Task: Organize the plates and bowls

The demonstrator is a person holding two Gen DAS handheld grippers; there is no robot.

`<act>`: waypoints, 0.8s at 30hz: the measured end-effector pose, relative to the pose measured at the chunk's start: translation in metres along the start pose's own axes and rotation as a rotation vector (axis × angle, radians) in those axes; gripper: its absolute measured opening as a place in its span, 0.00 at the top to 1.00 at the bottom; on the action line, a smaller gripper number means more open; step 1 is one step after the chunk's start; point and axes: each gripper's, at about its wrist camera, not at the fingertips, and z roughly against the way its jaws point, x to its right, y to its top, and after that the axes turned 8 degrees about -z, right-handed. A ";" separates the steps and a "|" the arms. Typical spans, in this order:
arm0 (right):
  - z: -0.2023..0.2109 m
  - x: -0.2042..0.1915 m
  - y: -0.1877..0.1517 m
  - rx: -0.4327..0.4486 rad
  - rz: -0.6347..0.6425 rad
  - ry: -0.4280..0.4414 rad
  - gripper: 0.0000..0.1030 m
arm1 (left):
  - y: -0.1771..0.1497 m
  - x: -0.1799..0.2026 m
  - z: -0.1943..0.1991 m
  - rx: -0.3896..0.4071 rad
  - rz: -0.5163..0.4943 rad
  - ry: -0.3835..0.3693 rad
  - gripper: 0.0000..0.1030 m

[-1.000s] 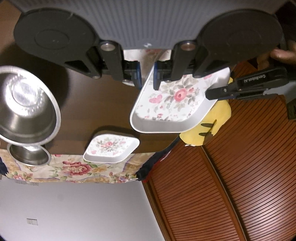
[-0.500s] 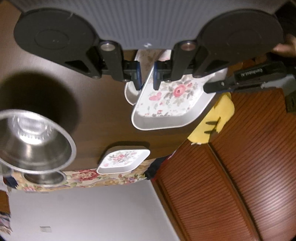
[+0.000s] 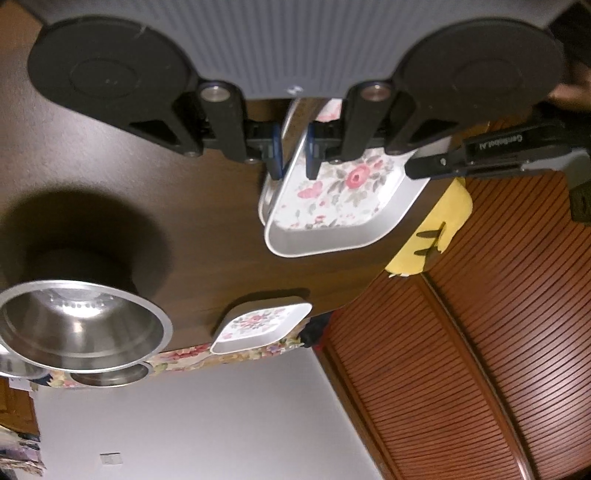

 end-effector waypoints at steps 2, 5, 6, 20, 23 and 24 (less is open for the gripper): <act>-0.001 0.000 -0.003 0.006 0.013 -0.007 0.85 | -0.001 0.000 -0.001 0.002 0.002 0.000 0.90; -0.002 -0.001 -0.007 0.006 0.021 -0.013 0.85 | -0.003 0.000 -0.001 0.004 0.007 -0.004 0.90; -0.002 -0.001 -0.008 0.011 0.027 -0.015 0.85 | -0.003 0.001 -0.002 0.003 0.005 -0.005 0.90; -0.002 0.000 -0.016 0.034 0.031 -0.004 0.77 | -0.009 -0.004 -0.004 -0.008 0.005 -0.007 0.89; -0.002 -0.002 -0.018 0.041 0.050 -0.008 0.75 | -0.006 -0.006 0.002 0.013 0.006 0.001 0.89; -0.002 -0.003 -0.018 0.044 0.058 -0.012 0.75 | -0.005 -0.007 0.004 0.020 0.008 0.002 0.89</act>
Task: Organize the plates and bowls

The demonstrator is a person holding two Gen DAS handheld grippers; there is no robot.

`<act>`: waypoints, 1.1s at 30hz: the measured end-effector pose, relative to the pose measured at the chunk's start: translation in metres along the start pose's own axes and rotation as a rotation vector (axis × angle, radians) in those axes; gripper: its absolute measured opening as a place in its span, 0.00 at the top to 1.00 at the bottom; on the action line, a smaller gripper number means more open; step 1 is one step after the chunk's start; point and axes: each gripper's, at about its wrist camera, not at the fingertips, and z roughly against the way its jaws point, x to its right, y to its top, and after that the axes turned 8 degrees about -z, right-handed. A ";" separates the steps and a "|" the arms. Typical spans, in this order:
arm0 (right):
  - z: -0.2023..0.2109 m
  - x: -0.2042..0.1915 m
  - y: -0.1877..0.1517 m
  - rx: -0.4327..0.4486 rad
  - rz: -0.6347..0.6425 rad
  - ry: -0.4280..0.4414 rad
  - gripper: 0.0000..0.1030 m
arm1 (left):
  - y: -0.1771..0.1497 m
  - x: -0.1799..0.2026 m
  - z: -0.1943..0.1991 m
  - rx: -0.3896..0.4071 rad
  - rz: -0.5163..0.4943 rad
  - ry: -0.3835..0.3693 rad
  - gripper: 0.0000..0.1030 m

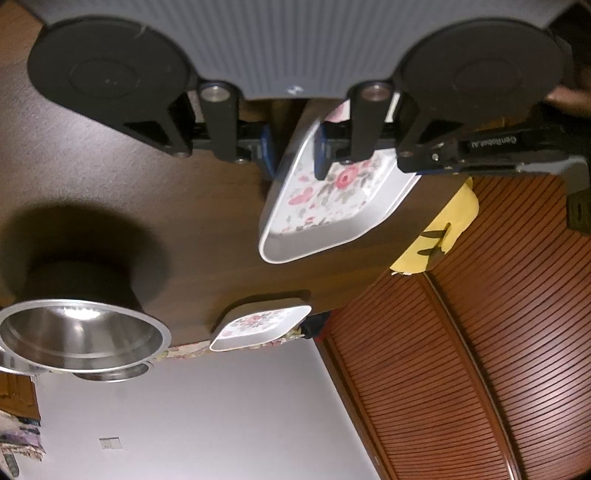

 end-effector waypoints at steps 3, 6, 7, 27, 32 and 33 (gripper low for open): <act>0.002 -0.002 0.001 0.017 0.019 -0.011 0.75 | 0.003 -0.004 0.005 0.017 0.003 0.024 0.84; 0.007 -0.002 0.003 0.049 0.023 -0.018 0.74 | 0.005 -0.008 0.008 0.026 0.009 0.039 0.81; 0.009 -0.003 0.003 0.063 0.028 -0.018 0.74 | 0.005 -0.009 0.008 0.027 0.011 0.041 0.81; 0.008 -0.013 0.000 0.072 0.097 -0.014 0.72 | 0.005 -0.008 0.006 0.034 0.012 0.043 0.73; 0.009 -0.013 0.001 0.074 0.100 -0.015 0.72 | 0.013 -0.010 0.002 0.038 -0.001 0.047 0.72; 0.010 -0.013 0.002 0.075 0.102 -0.015 0.72 | 0.016 -0.010 0.002 0.041 -0.004 0.049 0.72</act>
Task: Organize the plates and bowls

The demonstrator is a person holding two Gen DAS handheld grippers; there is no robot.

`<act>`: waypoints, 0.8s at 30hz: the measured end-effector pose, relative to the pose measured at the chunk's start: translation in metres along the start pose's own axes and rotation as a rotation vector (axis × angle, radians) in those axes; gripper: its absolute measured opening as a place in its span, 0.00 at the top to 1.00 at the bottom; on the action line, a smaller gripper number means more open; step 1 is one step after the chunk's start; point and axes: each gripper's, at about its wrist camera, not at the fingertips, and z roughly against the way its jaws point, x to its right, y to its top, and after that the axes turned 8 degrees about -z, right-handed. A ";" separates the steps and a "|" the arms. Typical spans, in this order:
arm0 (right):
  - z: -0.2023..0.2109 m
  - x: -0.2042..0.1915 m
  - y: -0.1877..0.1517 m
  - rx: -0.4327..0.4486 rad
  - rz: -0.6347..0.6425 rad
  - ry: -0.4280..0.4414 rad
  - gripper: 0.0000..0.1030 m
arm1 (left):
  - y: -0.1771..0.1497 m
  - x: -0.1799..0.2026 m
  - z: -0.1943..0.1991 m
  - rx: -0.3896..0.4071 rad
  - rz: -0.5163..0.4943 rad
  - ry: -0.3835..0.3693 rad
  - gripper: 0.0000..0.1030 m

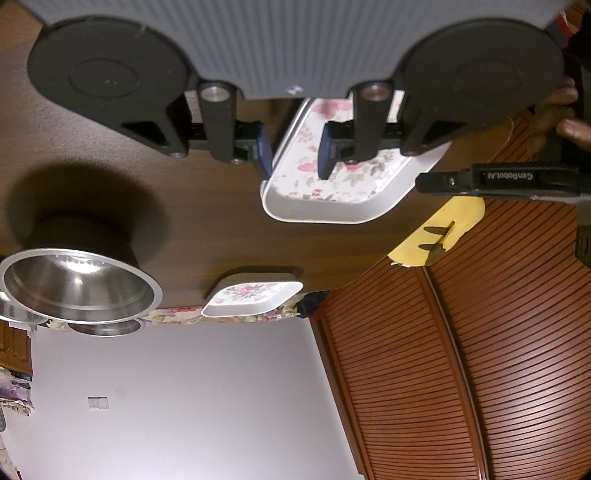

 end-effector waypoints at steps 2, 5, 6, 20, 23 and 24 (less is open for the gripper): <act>0.001 0.002 0.004 0.006 0.002 -0.001 0.72 | 0.008 0.000 -0.001 0.007 -0.010 0.001 0.72; 0.005 0.007 0.012 0.023 -0.010 -0.007 0.71 | 0.020 0.000 -0.003 0.021 -0.030 0.007 0.71; 0.008 0.009 0.015 0.031 -0.012 -0.012 0.69 | 0.024 0.000 -0.004 0.026 -0.034 0.009 0.70; 0.025 0.018 0.057 0.121 0.028 -0.057 0.60 | 0.054 0.002 -0.017 0.055 -0.086 0.005 0.67; 0.017 0.018 0.067 0.116 0.018 -0.071 0.59 | 0.059 0.000 -0.023 0.055 -0.077 -0.001 0.67; 0.014 0.018 0.070 0.113 0.012 -0.068 0.59 | 0.061 -0.001 -0.026 0.053 -0.077 0.000 0.67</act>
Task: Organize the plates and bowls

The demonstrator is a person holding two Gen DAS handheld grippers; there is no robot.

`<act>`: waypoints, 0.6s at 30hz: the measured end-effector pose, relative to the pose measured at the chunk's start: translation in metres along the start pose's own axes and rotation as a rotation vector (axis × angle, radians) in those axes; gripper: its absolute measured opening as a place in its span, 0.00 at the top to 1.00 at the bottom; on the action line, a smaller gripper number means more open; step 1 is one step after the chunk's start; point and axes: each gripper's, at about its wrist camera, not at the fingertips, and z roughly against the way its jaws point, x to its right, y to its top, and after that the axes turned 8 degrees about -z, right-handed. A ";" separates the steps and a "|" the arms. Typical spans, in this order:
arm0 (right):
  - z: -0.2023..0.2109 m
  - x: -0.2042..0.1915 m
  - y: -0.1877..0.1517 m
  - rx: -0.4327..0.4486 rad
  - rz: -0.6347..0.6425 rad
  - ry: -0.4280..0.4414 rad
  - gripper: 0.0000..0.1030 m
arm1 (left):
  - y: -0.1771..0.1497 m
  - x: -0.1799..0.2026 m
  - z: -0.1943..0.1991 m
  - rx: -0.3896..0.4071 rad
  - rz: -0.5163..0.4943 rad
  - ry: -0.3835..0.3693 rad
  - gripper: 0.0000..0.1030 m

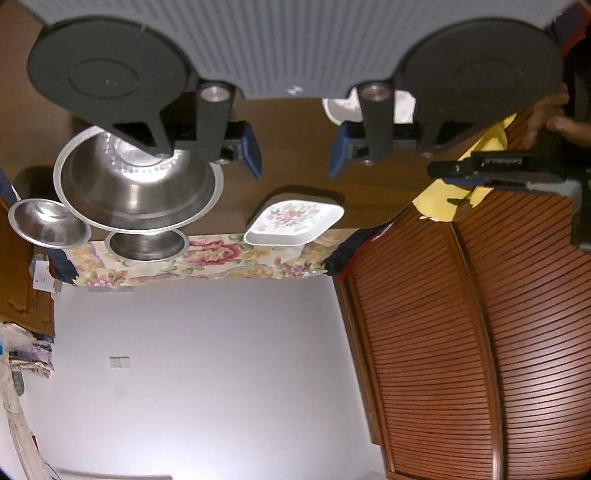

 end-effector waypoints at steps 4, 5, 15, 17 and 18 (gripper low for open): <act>-0.015 -0.001 0.014 -0.014 0.015 0.009 0.59 | 0.011 -0.008 -0.014 -0.001 0.001 0.006 0.67; -0.019 -0.001 0.018 -0.020 0.019 0.009 0.59 | 0.014 -0.010 -0.018 -0.003 0.006 0.008 0.67; -0.080 0.006 0.049 -0.103 -0.065 0.006 0.59 | 0.043 -0.033 -0.061 -0.023 0.001 0.011 0.67; -0.091 0.006 0.054 -0.120 -0.070 0.004 0.59 | 0.049 -0.037 -0.071 -0.029 0.001 0.012 0.67; -0.098 0.006 0.057 -0.132 -0.078 0.003 0.59 | 0.052 -0.039 -0.077 -0.030 0.002 0.011 0.67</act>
